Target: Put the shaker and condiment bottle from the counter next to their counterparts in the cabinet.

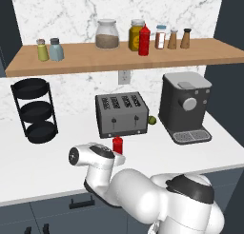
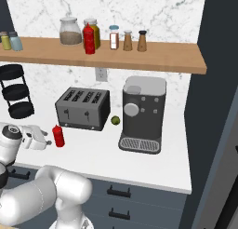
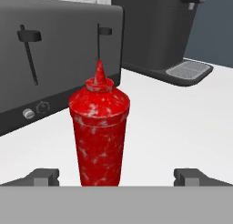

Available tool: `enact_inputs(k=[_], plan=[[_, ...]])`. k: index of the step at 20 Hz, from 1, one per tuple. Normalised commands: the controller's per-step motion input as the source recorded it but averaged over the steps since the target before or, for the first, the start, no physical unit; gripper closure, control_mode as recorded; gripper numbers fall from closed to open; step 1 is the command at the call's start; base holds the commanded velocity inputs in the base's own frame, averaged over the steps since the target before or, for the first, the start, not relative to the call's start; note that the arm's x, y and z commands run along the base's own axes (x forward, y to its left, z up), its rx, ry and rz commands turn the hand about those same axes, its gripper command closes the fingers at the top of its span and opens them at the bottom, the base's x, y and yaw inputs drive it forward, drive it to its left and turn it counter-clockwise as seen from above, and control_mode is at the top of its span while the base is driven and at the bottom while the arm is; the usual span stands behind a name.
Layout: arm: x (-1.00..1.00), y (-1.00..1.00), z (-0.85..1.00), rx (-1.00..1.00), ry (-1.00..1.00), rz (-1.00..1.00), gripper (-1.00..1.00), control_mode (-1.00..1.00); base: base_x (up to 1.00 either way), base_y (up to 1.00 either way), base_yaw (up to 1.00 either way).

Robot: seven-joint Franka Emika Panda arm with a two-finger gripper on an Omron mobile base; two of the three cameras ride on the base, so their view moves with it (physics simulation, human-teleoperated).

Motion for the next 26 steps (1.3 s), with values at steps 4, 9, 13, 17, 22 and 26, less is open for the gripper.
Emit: enact_inputs(k=[4,9,13,17,22,26], plan=[[0.01,0.00,0.00,0.00,0.00,0.00,-1.00,-1.00,0.00,0.00,0.00],[0.00,-0.02,0.00,0.00,0.00,0.00,-1.00,-1.00,0.00,0.00,0.00],[0.00,-0.10,0.00,0.00,0.00,0.00,-1.00,-1.00,0.00,0.00,0.00],[0.00,-0.09,0.00,0.00,0.00,0.00,-1.00,-1.00,0.00,0.00,0.00],[0.10,-0.04,0.00,0.00,0.00,0.00,-1.00,-1.00,0.00,0.00,0.00],[0.25,-0.03,0.00,0.00,0.00,0.00,-1.00,-1.00,0.00,0.00,0.00]])
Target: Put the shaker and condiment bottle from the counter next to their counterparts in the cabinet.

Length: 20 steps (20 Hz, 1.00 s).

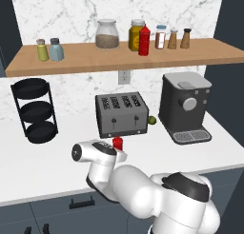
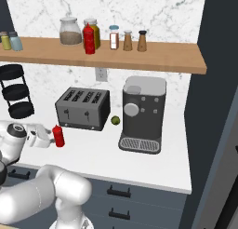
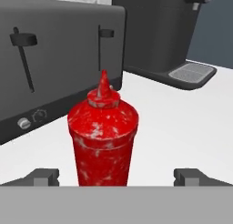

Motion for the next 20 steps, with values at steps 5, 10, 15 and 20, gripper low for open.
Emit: enact_inputs(k=[5,10,15,20], plan=[[0.11,-0.06,0.00,0.00,0.00,0.00,-1.00,-1.00,0.00,0.00,0.00],[0.01,-0.16,0.00,0.00,0.00,0.00,-1.00,-1.00,0.00,0.00,0.00],[0.02,-0.24,0.00,0.00,0.00,0.00,-1.00,-1.00,0.00,0.00,0.00],[0.05,-0.11,0.00,0.00,0.05,0.00,1.00,-1.00,0.00,0.00,0.00]])
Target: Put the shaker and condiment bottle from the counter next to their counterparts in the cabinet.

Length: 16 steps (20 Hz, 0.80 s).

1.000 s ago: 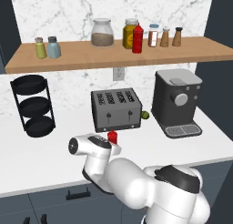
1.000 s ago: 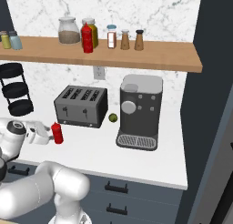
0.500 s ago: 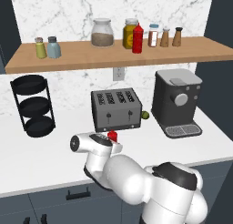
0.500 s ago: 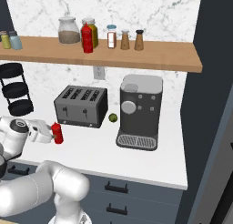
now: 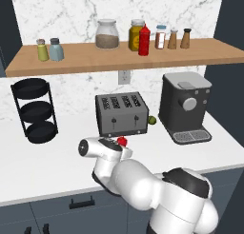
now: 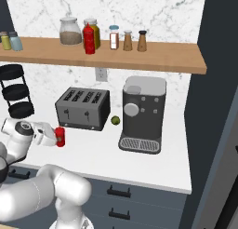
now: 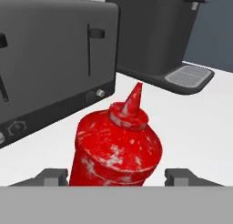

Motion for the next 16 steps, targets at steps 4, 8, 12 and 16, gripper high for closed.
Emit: enact_inputs(k=[4,8,12,16], plan=[[0.05,-0.04,0.00,0.00,0.00,0.00,1.00,-1.00,0.00,0.00,0.00],[0.00,-0.13,0.48,-0.04,-0.06,0.00,1.00,-1.00,0.00,0.00,0.00],[-0.16,-0.13,0.83,-0.06,-0.13,0.00,1.00,-1.00,0.00,0.00,0.00],[-0.23,-0.23,0.81,0.00,-0.02,0.06,1.00,-1.00,0.00,0.00,0.00]])
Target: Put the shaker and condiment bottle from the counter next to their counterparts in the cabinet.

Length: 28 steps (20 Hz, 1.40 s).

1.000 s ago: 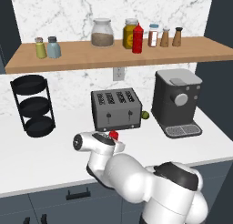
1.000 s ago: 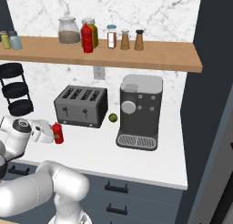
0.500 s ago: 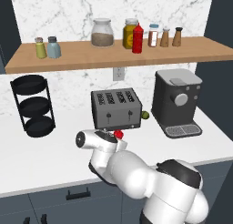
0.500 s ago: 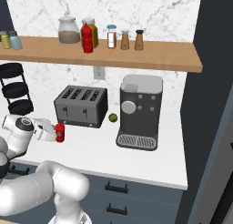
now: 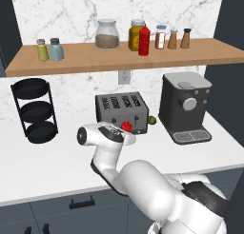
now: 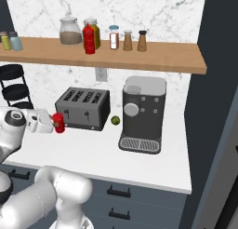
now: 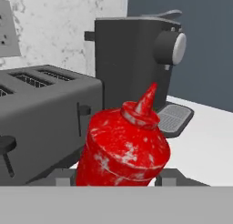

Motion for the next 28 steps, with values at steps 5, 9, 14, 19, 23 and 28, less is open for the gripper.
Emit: enact_inputs(k=[5,9,14,19,23,28], plan=[[-0.19,-0.19,0.78,0.00,0.00,0.10,1.00,-1.00,0.00,0.00,0.00],[-0.13,-0.03,0.74,-0.02,0.00,0.06,1.00,-1.00,0.00,0.00,0.00],[-0.31,0.00,0.80,-0.05,-0.03,0.07,1.00,-1.00,0.00,0.00,0.00],[-0.23,0.00,0.96,-0.07,-0.05,0.01,1.00,-1.00,0.00,0.00,0.00],[-0.35,0.00,0.97,-0.08,-0.04,0.03,1.00,-1.00,0.00,0.00,0.00],[-0.41,0.00,0.95,-0.08,-0.06,0.02,1.00,-1.00,0.00,0.00,0.00]])
